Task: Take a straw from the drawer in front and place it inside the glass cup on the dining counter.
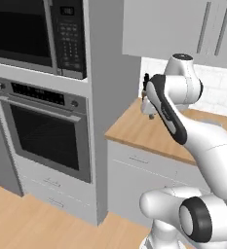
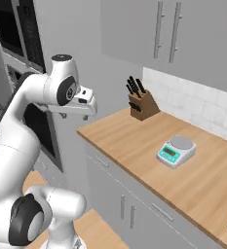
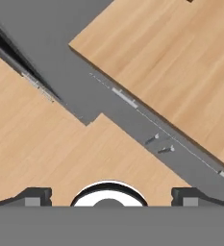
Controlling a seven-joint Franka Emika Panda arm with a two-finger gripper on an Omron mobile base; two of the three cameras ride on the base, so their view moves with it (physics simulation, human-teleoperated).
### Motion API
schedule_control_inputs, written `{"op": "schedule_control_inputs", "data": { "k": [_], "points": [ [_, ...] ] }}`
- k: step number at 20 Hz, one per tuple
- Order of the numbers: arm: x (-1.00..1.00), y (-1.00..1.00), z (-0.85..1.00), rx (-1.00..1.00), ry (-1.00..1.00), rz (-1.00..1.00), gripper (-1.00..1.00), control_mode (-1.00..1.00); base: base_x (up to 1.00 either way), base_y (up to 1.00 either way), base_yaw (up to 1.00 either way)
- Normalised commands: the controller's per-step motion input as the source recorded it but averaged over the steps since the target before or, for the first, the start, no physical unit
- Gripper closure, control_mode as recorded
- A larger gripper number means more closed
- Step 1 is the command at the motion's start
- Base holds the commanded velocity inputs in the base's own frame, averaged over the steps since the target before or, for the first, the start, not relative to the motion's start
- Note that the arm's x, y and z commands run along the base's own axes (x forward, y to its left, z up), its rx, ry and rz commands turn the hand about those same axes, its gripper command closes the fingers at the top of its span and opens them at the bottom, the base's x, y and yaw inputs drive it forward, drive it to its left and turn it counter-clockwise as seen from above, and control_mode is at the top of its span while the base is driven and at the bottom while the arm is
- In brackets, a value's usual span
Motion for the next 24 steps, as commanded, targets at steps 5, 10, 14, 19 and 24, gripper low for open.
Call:
{"op": "schedule_control_inputs", "data": {
  "k": [5, 10, 14, 19, 24],
  "points": [
    [0.00, 0.00, 0.00, 0.00, 0.00, 0.00, -1.00, 1.00, -0.19, -0.47, 0.39],
    [0.00, 0.00, 0.00, 0.00, 0.00, 0.00, -1.00, 1.00, -0.13, -0.54, 0.36],
    [0.00, 0.00, 0.00, 0.00, 0.00, 0.00, -1.00, 1.00, -0.01, -0.65, 0.39],
    [0.00, 0.00, 0.00, 0.00, 0.00, 0.00, -1.00, 1.00, -0.01, -0.73, 0.33],
    [0.00, 0.00, 0.00, 0.00, 0.00, 0.00, -1.00, 1.00, -0.11, -0.64, 0.25]
  ]
}}
